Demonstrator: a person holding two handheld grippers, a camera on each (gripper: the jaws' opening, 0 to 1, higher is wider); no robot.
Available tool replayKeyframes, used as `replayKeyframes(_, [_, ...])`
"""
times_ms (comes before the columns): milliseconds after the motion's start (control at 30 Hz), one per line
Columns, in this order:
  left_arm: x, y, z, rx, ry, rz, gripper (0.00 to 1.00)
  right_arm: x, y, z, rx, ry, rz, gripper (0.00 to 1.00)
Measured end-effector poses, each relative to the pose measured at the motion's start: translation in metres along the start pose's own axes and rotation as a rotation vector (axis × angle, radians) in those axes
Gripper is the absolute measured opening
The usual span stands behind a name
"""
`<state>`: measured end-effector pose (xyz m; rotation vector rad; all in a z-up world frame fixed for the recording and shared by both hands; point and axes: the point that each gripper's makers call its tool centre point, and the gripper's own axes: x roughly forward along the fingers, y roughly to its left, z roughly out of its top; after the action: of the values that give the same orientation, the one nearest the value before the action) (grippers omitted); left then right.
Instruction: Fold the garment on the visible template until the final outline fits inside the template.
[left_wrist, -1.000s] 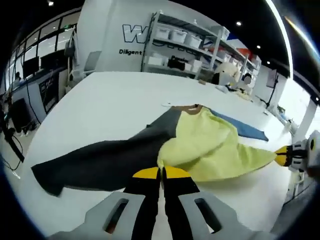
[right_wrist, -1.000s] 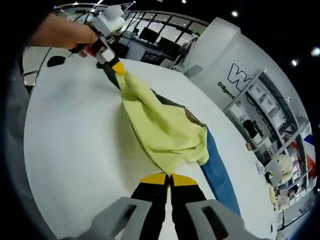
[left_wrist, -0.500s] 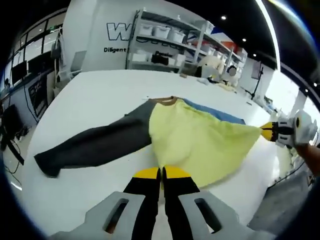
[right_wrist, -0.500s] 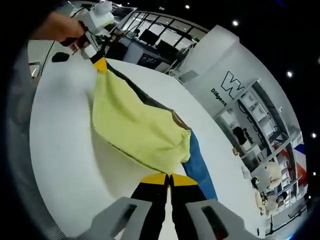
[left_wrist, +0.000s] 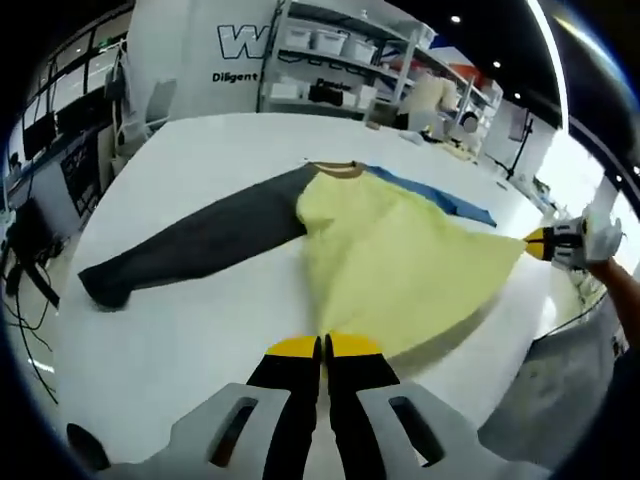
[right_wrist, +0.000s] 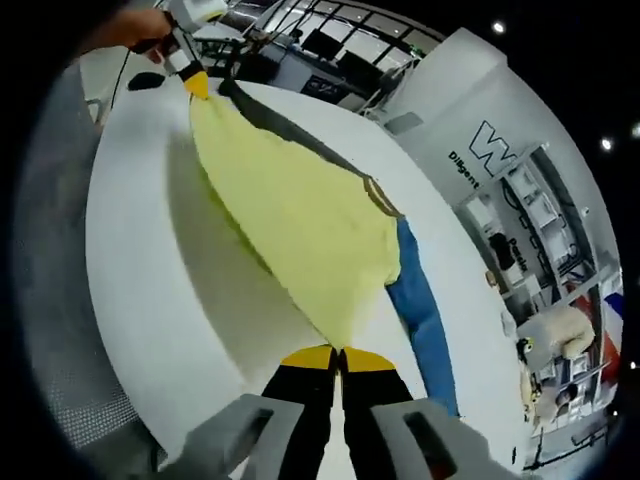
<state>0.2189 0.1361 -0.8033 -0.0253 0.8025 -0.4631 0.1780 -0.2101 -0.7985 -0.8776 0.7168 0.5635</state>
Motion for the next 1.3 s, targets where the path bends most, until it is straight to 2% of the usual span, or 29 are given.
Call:
replayKeyframes(100, [0.002, 0.000, -0.023, 0.006, 0.070, -0.006, 0.00, 0.006, 0.031, -0.012, -0.069, 0.045, 0.144, 0.00])
replayKeyframes(167, [0.002, -0.001, -0.030, 0.010, 0.088, -0.010, 0.00, 0.010, 0.037, -0.019, -0.052, 0.077, 0.153, 0.00])
replayKeyframes(233, [0.002, -0.002, -0.039, 0.055, 0.119, -0.002, 0.00, 0.013, 0.045, -0.024, -0.081, 0.095, 0.174, 0.00])
replayKeyframes(267, [0.001, -0.003, -0.047, 0.095, 0.157, -0.002, 0.00, 0.014, 0.047, -0.024, -0.077, 0.097, 0.176, 0.00])
replayKeyframes(333, [0.000, -0.007, -0.057, 0.144, 0.194, -0.010, 0.00, 0.014, 0.055, -0.028, -0.084, 0.112, 0.215, 0.00])
replayKeyframes(367, [-0.001, -0.008, -0.058, 0.150, 0.201, -0.011, 0.00, 0.014, 0.056, -0.028, -0.084, 0.114, 0.219, 0.00])
replayKeyframes(433, [-0.002, -0.011, -0.065, 0.171, 0.211, -0.010, 0.00, 0.011, 0.068, -0.037, -0.092, 0.149, 0.286, 0.00])
replayKeyframes(467, [-0.004, -0.012, -0.069, 0.177, 0.215, -0.006, 0.00, 0.009, 0.075, -0.039, -0.116, 0.142, 0.318, 0.00])
replayKeyframes(667, [-0.014, -0.017, -0.083, 0.183, 0.239, -0.018, 0.00, 0.003, 0.083, -0.048, -0.100, 0.156, 0.339, 0.00])
replayKeyframes(800, [-0.023, -0.025, -0.099, 0.213, 0.282, -0.040, 0.00, 0.003, 0.086, -0.053, -0.096, 0.170, 0.349, 0.00])
replayKeyframes(933, [-0.026, -0.024, -0.113, 0.236, 0.325, -0.036, 0.00, -0.003, 0.099, -0.049, -0.112, 0.182, 0.412, 0.00])
replayKeyframes(1300, [-0.032, -0.025, -0.131, 0.225, 0.378, -0.057, 0.00, -0.005, 0.100, -0.058, -0.124, 0.215, 0.467, 0.00])
